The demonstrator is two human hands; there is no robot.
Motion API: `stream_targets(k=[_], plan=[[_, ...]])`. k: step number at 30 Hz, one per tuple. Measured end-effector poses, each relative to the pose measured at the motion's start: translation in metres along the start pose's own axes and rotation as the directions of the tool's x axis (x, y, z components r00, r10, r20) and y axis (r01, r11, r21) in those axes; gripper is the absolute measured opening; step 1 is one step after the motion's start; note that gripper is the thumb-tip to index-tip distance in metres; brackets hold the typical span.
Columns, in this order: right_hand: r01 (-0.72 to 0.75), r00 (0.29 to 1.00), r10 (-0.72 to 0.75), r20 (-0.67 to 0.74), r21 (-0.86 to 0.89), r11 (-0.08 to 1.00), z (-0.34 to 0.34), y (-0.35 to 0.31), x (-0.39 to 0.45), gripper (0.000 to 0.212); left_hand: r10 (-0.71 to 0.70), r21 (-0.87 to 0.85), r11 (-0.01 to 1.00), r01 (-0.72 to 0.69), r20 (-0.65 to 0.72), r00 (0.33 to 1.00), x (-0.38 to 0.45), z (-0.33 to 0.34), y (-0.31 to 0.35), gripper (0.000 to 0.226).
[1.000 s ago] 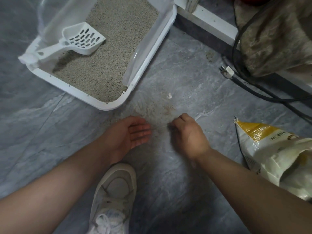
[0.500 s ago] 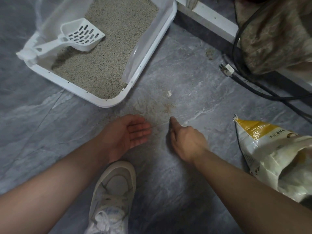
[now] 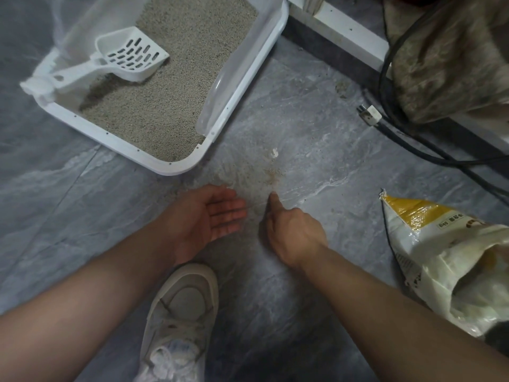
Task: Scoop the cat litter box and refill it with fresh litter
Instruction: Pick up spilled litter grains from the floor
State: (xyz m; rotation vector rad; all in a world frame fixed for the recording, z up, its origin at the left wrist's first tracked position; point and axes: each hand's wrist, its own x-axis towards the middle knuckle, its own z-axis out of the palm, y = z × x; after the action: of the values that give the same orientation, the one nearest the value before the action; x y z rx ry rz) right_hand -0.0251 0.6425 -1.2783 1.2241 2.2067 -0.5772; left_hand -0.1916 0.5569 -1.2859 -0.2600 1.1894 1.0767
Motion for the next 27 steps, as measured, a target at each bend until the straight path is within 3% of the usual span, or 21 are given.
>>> stream_targets(k=[7,10,15,21,27], plan=[[-0.035,0.999,0.035,-0.013,0.047,0.998,-0.006,-0.007,0.013,0.058,0.008,0.006,1.000,-0.008,-0.006,1.000,-0.001,0.001,0.001,0.022],[0.019,0.999,-0.018,-0.037,0.018,1.000,-0.005,-0.011,0.011,0.055,0.009,0.011,1.000,-0.009,-0.005,1.000,-0.001,0.002,0.002,0.023],[0.023,0.998,-0.025,0.052,0.055,0.998,-0.003,-0.017,0.014,0.054,0.015,0.019,1.000,-0.015,-0.015,1.000,-0.002,0.001,0.004,0.022],[-0.003,1.000,0.003,-0.002,0.034,0.999,-0.010,-0.008,0.013,0.055,0.014,0.013,1.000,-0.014,-0.008,1.000,-0.002,0.003,0.005,0.021],[0.088,0.996,-0.088,-0.011,0.009,0.996,-0.012,0.000,0.007,0.053,0.009,0.023,1.000,-0.009,-0.006,1.000,-0.001,0.003,0.004,0.022]])
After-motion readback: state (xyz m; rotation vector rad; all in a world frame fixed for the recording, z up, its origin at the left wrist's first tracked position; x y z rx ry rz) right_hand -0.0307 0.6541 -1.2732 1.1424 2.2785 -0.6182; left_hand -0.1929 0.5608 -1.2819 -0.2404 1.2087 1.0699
